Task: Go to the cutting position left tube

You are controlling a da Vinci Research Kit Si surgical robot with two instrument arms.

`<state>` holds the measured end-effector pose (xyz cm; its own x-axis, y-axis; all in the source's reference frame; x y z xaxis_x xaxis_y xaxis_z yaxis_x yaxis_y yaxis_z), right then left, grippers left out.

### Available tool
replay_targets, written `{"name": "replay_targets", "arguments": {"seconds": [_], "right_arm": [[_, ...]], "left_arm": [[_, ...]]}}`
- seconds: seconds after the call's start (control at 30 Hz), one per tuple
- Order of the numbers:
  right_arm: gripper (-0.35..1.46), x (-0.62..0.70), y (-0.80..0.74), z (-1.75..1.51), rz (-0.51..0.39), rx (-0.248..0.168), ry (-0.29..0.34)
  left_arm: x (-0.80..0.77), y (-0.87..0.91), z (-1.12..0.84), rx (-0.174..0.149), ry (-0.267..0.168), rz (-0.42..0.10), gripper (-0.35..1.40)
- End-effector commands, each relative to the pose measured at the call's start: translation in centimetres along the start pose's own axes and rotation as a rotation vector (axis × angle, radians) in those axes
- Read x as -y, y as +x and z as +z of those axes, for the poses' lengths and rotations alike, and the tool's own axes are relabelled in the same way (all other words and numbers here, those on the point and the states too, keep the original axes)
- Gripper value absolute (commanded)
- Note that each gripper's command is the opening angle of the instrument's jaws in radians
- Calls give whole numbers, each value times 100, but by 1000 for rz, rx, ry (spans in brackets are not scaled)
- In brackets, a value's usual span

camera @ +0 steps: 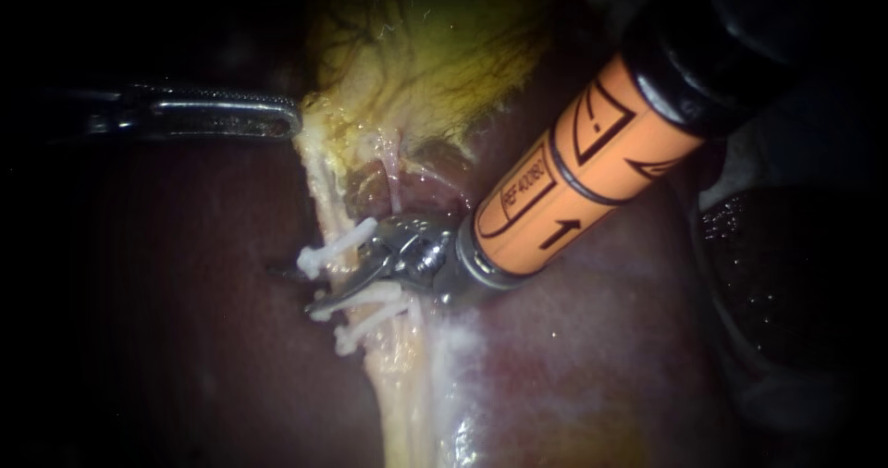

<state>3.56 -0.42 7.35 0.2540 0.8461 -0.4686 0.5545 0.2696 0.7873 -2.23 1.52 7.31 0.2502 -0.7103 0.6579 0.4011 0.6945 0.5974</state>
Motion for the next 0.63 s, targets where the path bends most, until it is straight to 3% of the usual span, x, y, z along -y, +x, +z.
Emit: {"name": "replay_targets", "arguments": {"seconds": [0.03, 0.2, 0.63], "right_arm": [[115, 4, 4, 0, 3, -2, 4], [114, 16, 17, 3, 10, -9, 9], [114, 15, 17, 2, 10, -8, 9]], "left_arm": [[0, 0, 0, 0, 0, 0, -35], [0, 0, 0, 0, 0, 0, -35], [0, 0, 0, 0, 0, 0, -35]]}}
